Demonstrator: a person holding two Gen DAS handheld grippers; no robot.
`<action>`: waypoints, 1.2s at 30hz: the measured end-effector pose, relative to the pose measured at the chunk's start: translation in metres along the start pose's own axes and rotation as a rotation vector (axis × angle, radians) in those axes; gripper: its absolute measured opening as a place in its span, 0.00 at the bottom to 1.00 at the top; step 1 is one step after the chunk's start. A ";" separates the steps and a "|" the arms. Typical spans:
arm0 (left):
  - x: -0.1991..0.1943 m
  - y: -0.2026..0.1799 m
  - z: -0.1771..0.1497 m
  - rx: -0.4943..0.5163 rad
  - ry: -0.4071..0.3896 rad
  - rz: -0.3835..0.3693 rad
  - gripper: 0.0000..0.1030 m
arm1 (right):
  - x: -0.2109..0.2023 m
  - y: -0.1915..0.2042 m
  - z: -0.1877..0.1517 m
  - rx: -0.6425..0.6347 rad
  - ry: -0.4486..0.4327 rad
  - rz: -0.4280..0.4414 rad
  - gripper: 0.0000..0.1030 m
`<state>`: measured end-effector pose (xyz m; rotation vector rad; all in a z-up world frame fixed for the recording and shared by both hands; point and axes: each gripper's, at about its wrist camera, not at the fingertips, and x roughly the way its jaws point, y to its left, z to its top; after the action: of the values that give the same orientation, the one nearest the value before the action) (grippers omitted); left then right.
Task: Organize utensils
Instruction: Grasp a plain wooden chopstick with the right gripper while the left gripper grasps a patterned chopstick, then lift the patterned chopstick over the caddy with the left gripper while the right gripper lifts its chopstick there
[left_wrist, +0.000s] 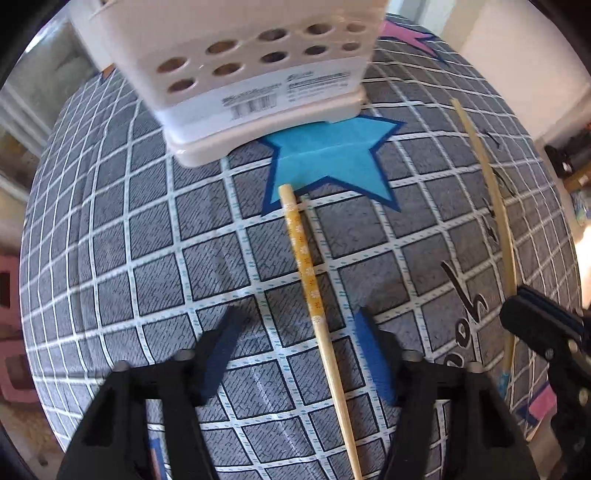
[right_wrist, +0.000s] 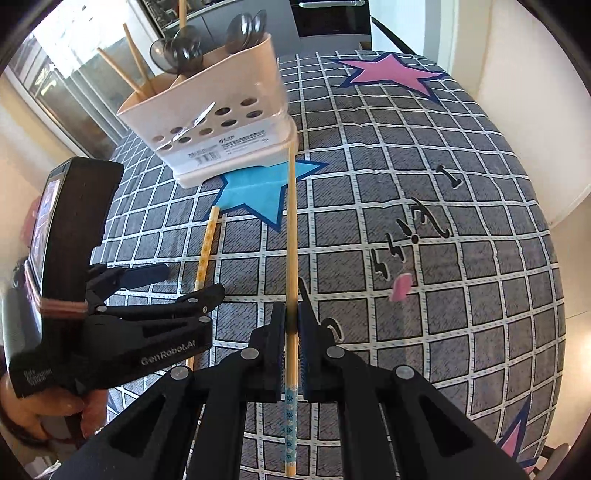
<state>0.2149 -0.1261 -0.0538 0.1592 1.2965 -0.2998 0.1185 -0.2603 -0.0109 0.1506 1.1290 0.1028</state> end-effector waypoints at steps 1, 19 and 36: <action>0.000 -0.005 0.003 0.018 -0.010 -0.008 0.58 | 0.002 0.002 0.001 0.004 -0.003 0.002 0.07; -0.072 0.032 -0.059 -0.070 -0.403 -0.191 0.38 | -0.021 -0.001 -0.009 0.072 -0.132 0.053 0.07; -0.143 0.065 -0.064 -0.046 -0.629 -0.148 0.38 | -0.060 0.021 0.018 0.047 -0.241 0.080 0.07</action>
<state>0.1417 -0.0279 0.0631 -0.0711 0.6907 -0.4065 0.1088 -0.2502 0.0537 0.2434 0.8851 0.1261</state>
